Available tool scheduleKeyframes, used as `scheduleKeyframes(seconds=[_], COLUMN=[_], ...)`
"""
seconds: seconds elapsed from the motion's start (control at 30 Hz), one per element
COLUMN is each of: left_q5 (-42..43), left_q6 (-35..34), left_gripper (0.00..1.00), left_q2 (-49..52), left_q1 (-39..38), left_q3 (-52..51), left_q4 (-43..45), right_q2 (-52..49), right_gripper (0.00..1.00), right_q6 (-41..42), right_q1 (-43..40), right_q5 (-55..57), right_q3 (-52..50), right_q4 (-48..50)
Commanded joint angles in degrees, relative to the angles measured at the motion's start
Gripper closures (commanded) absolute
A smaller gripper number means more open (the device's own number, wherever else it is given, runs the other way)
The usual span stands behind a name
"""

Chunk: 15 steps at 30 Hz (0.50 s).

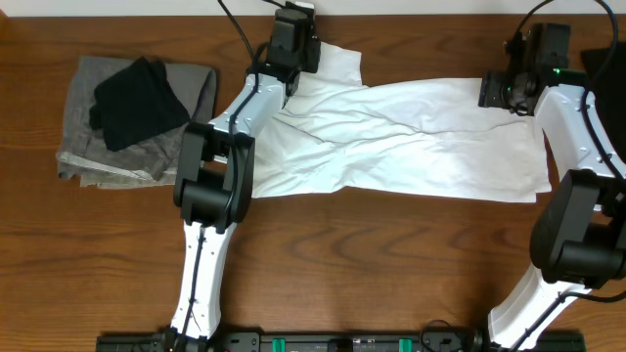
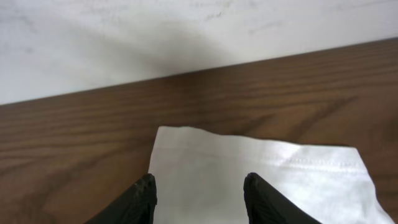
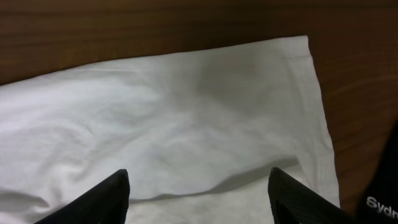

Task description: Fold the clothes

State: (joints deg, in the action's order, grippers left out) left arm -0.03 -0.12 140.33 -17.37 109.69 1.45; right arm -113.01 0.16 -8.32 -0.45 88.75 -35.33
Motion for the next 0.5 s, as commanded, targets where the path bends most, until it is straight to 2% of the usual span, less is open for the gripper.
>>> scheduleKeyframes(seconds=[0.0, 0.3, 0.47], left_q5=[-0.48, -0.48, -0.44], left_q6=[0.35, 0.33, 0.31], left_gripper=[0.52, 0.52, 0.63], left_q2=[4.24, 8.55, 8.98], left_q1=[0.09, 0.85, 1.31], left_q3=[-0.22, -0.22, -0.22], left_q4=[1.6, 2.56, 1.57], right_q2=[-0.48, -0.48, -0.83], right_gripper=[0.3, 0.3, 0.18], right_q6=[-0.68, -0.68, -0.66], right_q1=[-0.31, -0.31, -1.33], right_q5=[0.24, 1.22, 3.3], right_q3=[-0.28, -0.28, -0.28], right_q4=[-0.48, -0.59, -1.7])
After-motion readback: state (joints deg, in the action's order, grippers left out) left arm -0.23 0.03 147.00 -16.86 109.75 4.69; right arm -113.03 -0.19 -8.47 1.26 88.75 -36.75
